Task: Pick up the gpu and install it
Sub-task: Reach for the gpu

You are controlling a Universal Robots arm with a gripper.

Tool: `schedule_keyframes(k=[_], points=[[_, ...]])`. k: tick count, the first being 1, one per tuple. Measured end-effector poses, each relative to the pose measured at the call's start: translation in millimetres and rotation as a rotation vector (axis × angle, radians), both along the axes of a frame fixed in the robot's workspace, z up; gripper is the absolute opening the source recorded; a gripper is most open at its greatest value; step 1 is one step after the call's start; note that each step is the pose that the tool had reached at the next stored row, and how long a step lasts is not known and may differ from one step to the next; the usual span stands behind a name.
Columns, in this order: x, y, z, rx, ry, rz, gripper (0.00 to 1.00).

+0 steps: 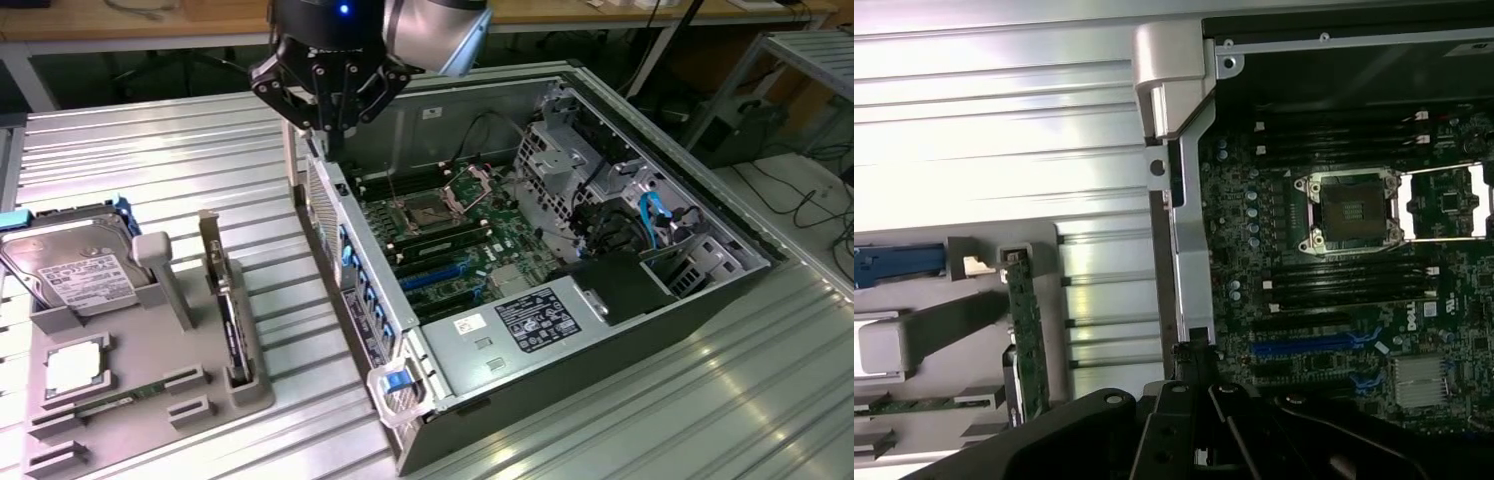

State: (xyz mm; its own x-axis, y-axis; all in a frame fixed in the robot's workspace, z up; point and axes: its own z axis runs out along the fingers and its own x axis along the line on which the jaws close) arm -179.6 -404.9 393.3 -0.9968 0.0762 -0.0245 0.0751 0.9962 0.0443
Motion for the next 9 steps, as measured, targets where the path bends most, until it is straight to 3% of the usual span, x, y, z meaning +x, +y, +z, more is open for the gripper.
schedule_keyframes(k=[9], points=[[-9.2, -1.0, 0.0, 0.0, 0.0, 0.0, 0.11]])
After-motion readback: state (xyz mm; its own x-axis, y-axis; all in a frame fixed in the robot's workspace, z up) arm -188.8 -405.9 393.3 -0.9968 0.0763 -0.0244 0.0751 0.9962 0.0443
